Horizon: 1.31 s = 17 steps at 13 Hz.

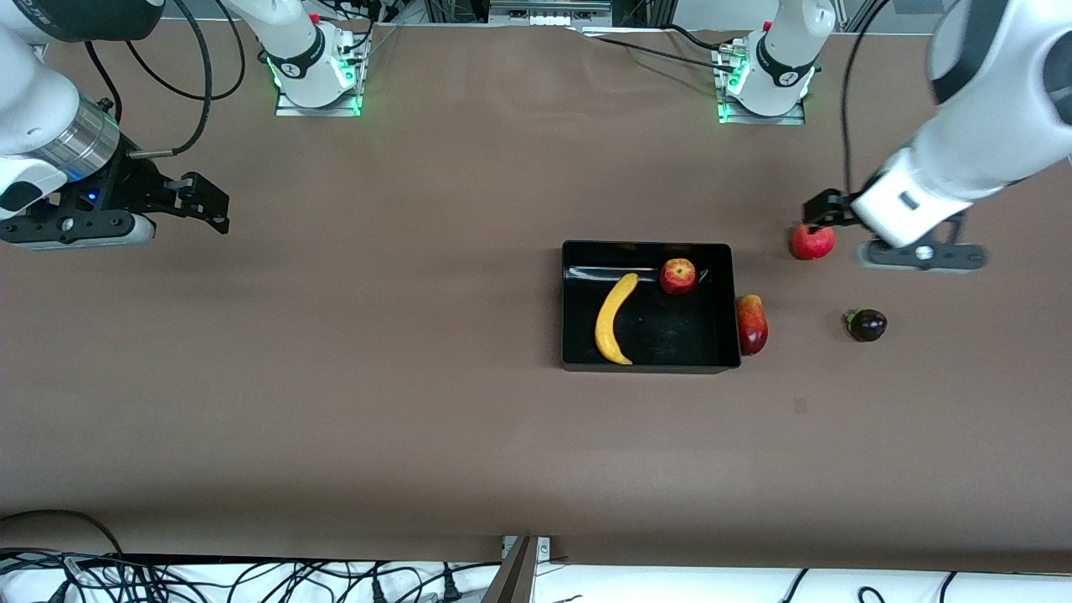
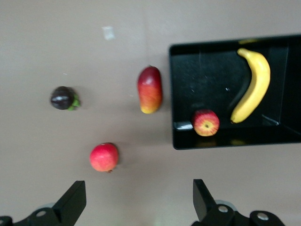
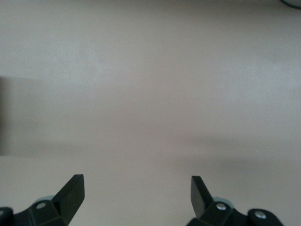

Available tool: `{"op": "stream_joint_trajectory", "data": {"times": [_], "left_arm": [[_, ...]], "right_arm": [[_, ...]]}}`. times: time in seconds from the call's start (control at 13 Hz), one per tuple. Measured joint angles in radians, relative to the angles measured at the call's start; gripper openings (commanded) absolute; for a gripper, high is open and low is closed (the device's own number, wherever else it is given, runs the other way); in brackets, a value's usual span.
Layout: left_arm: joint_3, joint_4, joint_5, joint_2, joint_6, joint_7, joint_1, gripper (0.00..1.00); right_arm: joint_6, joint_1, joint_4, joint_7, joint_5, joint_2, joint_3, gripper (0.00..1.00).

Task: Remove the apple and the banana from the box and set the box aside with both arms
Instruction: 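Lower the left gripper into the tray and grasp the red apple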

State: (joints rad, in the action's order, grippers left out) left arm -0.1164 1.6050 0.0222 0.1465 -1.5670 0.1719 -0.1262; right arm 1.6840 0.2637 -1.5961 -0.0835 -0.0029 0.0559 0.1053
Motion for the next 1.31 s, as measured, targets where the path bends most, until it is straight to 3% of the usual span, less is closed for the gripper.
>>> {"op": "stream_joint_trajectory", "data": {"times": [0.31, 0.54, 0.69, 0.92, 1.23, 1.31], "left_arm": [[-0.012, 0.024, 0.019, 0.163, -0.148, 0.185, -0.153, 1.0], [-0.014, 0.181, 0.143, 0.229, -0.398, 0.249, -0.237, 1.0], [-0.011, 0.3, 0.156, 0.236, -0.547, 0.261, -0.239, 1.0], [-0.016, 0.424, 0.156, 0.238, -0.669, 0.316, -0.239, 1.0], [-0.023, 0.497, 0.156, 0.249, -0.771, 0.342, -0.24, 1.0], [-0.022, 0.504, 0.156, 0.255, -0.793, 0.346, -0.239, 0.95]], "right_arm": [[0.0, 0.0, 0.0, 0.0, 0.0, 0.001, 0.0, 1.0], [0.0, 0.0, 0.0, 0.0, 0.0, 0.001, 0.0, 1.0], [0.0, 0.0, 0.0, 0.0, 0.0, 0.001, 0.0, 1.0], [0.0, 0.0, 0.0, 0.0, 0.0, 0.001, 0.0, 1.0], [0.0, 0.0, 0.0, 0.0, 0.0, 0.001, 0.0, 1.0], [0.0, 0.0, 0.0, 0.0, 0.0, 0.001, 0.0, 1.0]]}}
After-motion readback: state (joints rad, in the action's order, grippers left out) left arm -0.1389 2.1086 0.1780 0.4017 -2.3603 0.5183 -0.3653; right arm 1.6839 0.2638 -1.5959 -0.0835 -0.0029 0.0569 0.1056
